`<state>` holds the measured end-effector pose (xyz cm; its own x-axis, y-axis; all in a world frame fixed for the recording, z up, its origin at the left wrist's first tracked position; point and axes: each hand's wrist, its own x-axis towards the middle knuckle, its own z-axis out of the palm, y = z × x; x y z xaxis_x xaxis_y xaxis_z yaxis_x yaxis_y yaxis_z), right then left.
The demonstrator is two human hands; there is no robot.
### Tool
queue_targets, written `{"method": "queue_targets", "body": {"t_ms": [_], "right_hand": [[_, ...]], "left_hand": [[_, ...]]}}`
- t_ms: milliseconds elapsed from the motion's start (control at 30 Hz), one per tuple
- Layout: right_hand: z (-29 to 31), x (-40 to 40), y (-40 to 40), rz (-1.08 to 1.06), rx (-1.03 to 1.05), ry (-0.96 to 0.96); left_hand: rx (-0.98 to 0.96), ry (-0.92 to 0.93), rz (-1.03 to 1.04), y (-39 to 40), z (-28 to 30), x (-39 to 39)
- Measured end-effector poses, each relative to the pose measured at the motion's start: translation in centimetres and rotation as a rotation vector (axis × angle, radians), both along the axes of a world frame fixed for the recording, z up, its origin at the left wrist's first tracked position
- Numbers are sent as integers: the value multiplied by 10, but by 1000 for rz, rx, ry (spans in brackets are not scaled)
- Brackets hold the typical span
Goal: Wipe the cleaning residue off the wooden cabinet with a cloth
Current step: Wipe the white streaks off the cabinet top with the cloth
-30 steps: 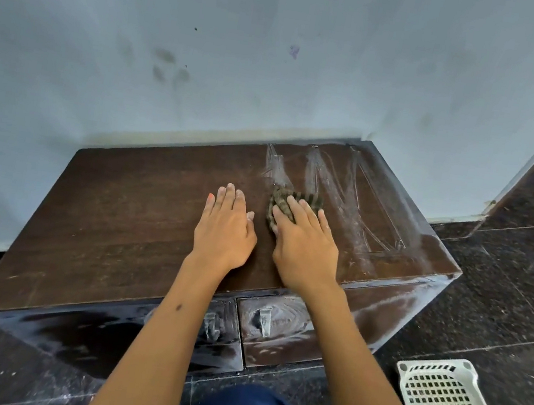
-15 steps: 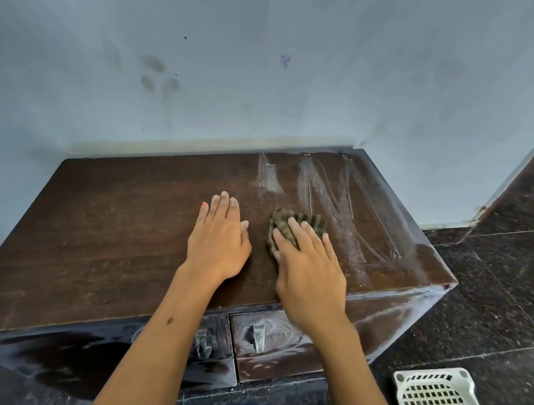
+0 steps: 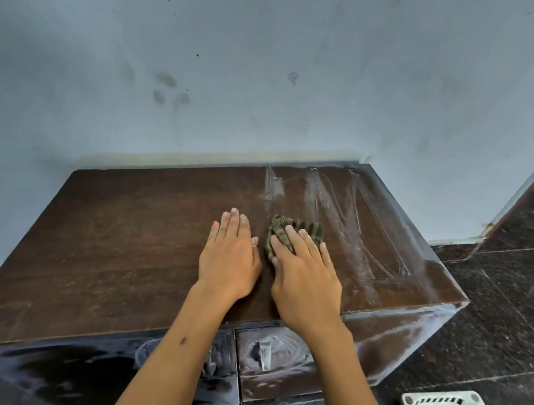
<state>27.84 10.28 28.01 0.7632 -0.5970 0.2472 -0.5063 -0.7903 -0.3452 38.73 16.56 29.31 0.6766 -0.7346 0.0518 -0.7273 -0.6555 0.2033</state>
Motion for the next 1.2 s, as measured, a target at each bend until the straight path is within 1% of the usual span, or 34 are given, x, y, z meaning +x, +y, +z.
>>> {"method": "queue_targets", "body": {"t_ms": [100,200,300,400,600,667,767,967,1100,1200], "right_hand": [[10,36,-25,36,44,46],[21,88,-61,55,87,142],[30,124,-84,61,82,202],[30,123,-81,50,54,189],[10,49,-32,71,49,91],[9,42,-29,70,76,103],[20,66,-44,80,105,164],[32,134,-85,114,73,260],[37,162,-98,38,74,275],[37,180,-87,-23,68,270]], "left_hand": [[1,-5,5,1,-2,2],[-7,-5,-1,-1,-3,4],[-14,-4,2,-3,0,5],[-25,-6,-1,-4,0,5],[-39,-26,-1,0,-4,2],[-46,-24,1,-1,-4,2],[-62,-35,-6,-2,-4,2],[-94,-24,5,1,-7,-3],[-102,-37,1,1,-6,-2],[-101,-46,-1,1,-6,0]]}}
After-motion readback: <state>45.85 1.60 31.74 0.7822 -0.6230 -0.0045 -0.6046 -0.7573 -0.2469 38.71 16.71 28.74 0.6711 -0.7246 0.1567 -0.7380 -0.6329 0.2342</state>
